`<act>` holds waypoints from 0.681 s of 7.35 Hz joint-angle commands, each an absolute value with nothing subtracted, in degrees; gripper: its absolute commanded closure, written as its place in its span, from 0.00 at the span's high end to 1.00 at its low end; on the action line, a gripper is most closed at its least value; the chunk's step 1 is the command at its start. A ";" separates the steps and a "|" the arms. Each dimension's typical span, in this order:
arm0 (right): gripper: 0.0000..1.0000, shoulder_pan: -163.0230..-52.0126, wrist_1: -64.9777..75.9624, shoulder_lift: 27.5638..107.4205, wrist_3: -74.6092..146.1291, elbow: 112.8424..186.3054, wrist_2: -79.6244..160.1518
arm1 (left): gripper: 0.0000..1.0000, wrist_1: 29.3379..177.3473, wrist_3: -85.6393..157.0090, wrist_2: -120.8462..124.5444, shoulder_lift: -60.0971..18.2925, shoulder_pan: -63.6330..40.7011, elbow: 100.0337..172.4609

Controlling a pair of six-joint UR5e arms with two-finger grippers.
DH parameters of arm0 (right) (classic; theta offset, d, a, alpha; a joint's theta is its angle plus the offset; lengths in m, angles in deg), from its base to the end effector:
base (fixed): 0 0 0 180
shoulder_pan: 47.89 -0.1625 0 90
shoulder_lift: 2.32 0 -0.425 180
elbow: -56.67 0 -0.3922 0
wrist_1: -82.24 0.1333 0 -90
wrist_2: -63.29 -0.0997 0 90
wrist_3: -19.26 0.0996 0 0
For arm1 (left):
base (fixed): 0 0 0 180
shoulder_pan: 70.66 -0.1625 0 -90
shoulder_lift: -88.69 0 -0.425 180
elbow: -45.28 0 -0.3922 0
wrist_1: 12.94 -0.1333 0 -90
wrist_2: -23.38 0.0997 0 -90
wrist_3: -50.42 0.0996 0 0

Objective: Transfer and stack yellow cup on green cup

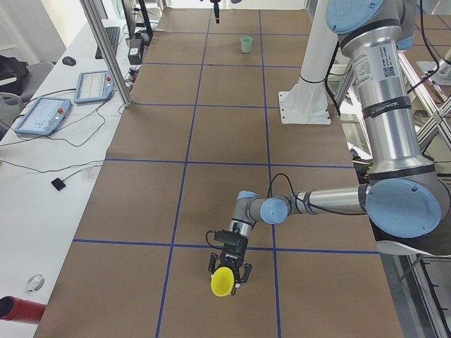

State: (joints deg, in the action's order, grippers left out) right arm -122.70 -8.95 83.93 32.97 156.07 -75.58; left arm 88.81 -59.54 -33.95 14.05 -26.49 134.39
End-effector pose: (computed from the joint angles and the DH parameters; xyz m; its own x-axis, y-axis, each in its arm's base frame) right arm -0.0802 -0.5179 0.5408 0.6377 -0.0900 0.7650 0.1083 0.9938 0.0267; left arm 0.1256 -0.3828 0.7735 0.4823 -0.8691 -0.1100 0.7669 0.3581 0.5326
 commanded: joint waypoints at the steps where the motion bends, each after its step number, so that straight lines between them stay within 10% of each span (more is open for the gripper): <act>1: 1.00 -122.59 -5.67 83.64 32.97 155.11 -75.58 | 0.36 110.00 -40.54 -31.02 9.00 -25.48 129.42; 5: 1.00 -117.52 -2.75 74.18 45.74 155.10 -74.97 | 0.36 135.86 -16.06 -33.12 -12.67 -25.92 118.66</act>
